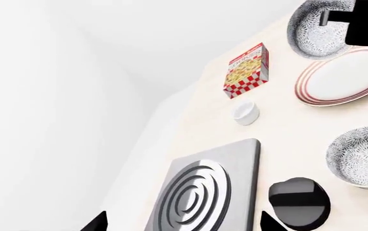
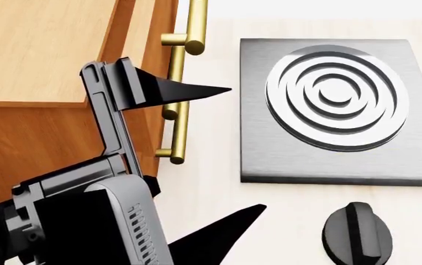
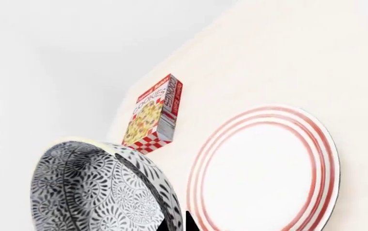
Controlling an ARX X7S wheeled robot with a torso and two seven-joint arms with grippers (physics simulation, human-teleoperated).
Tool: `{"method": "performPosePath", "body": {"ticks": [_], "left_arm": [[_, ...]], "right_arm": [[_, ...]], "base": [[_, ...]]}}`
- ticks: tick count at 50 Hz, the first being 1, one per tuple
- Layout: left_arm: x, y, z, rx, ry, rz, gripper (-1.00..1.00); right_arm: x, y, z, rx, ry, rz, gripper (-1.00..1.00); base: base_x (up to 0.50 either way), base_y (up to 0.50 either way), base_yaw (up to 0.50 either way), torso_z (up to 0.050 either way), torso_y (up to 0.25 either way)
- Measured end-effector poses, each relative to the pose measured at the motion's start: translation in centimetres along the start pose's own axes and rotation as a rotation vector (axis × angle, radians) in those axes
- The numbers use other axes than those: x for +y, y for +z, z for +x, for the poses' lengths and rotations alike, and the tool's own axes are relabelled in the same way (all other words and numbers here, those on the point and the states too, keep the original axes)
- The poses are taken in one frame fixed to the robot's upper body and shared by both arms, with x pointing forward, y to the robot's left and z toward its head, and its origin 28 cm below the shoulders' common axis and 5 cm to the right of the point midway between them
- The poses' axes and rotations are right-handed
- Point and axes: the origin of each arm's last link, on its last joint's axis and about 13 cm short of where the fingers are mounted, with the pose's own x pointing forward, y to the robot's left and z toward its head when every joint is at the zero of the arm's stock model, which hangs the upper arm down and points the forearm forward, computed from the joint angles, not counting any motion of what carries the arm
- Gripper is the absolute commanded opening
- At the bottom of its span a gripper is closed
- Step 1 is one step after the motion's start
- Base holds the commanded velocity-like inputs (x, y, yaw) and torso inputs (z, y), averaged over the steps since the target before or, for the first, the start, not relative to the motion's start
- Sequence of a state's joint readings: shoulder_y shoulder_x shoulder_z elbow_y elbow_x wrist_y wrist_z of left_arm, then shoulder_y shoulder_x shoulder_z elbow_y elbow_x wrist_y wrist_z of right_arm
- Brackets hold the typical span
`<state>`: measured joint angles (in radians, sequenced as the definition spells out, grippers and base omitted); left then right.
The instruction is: Pick the akita bowl on the wooden cabinet and place it on the plate.
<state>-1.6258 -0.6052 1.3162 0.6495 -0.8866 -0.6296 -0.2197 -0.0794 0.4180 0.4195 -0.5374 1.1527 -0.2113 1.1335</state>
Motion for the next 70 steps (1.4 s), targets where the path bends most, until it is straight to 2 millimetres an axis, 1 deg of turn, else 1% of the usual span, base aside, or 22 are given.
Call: {"method": "performPosePath", "body": {"ticks": [17,26,43,52,70], "left_arm": [[-0.1,-0.1,0.1,0.000,0.000,-0.002,1.00],[-0.2,-0.2,0.1,0.000,0.000,-0.004,1.00],[-0.3,-0.4,0.0,0.003,0.004,-0.010,1.00],[-0.3,-0.5,0.1,0.005,0.004,-0.012,1.00],[-0.4,-0.8,0.2,0.009,0.004,-0.019,1.00]], "right_arm": [[-1.4,0.7,0.8,-0.033,-0.067,0.036,-1.00],[-1.4,1.0,1.1,-0.041,-0.065,0.024,-1.00],[-0.8,0.0,2.2,-0.014,-0.031,-0.107,-1.00],[-1.0,-0.7,3.2,0.011,-0.040,-0.152,-1.00],[-1.1,-0.8,4.4,0.019,-0.062,-0.186,-1.00]], "base": [[0.00,0.00,0.00,0.001,0.000],[0.00,0.00,0.00,0.000,0.000],[0.00,0.00,0.00,0.000,0.001],[0.00,0.00,0.00,0.000,0.000],[0.00,0.00,0.00,0.001,0.001]]}}
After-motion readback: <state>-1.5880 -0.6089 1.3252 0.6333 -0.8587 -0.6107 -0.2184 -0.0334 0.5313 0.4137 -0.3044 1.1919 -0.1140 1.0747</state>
